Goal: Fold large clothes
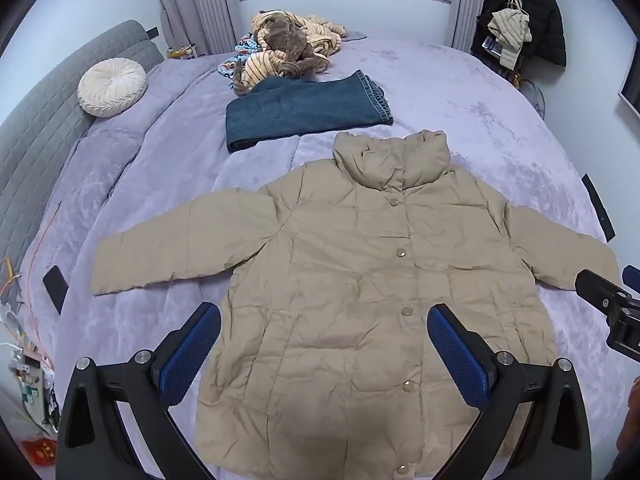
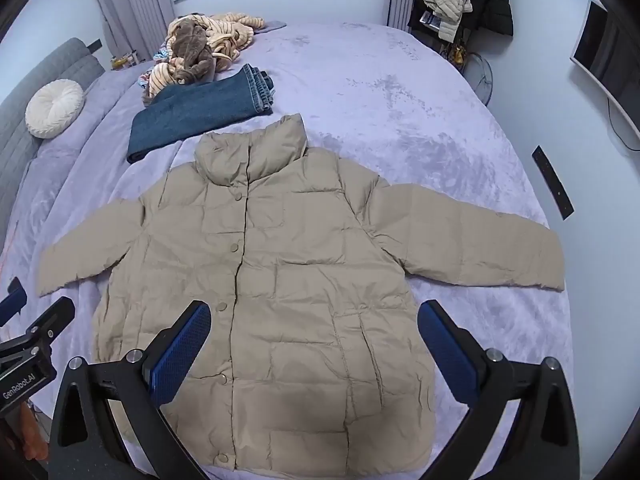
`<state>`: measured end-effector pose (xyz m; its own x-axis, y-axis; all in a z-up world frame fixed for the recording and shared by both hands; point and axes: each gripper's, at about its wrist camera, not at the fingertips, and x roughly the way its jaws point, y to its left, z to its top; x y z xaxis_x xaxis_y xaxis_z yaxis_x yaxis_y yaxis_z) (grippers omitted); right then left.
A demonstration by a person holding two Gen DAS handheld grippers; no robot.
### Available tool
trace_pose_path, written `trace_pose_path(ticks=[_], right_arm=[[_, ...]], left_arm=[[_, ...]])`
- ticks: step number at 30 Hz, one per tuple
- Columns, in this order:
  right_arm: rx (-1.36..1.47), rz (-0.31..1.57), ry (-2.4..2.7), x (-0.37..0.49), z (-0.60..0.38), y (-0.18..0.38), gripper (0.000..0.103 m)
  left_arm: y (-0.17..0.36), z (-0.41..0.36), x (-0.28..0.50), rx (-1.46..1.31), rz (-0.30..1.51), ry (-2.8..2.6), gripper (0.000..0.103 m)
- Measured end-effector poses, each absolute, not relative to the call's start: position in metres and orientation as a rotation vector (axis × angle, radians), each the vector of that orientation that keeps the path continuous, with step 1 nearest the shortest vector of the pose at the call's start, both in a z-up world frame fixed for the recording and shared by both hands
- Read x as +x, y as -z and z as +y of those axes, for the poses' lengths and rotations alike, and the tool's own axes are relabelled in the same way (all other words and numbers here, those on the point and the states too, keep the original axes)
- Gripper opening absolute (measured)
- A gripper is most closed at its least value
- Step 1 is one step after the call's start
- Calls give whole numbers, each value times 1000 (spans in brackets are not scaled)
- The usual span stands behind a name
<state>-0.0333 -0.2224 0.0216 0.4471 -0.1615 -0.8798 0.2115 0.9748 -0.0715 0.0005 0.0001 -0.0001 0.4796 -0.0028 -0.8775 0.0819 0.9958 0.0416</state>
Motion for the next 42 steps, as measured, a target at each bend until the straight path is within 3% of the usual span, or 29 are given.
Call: trace_pose_path(ticks=[42], right_arm=[[58, 1053, 235, -32, -240, -30, 103]], left_arm=[[-6, -11, 7, 84, 1031, 37, 103]])
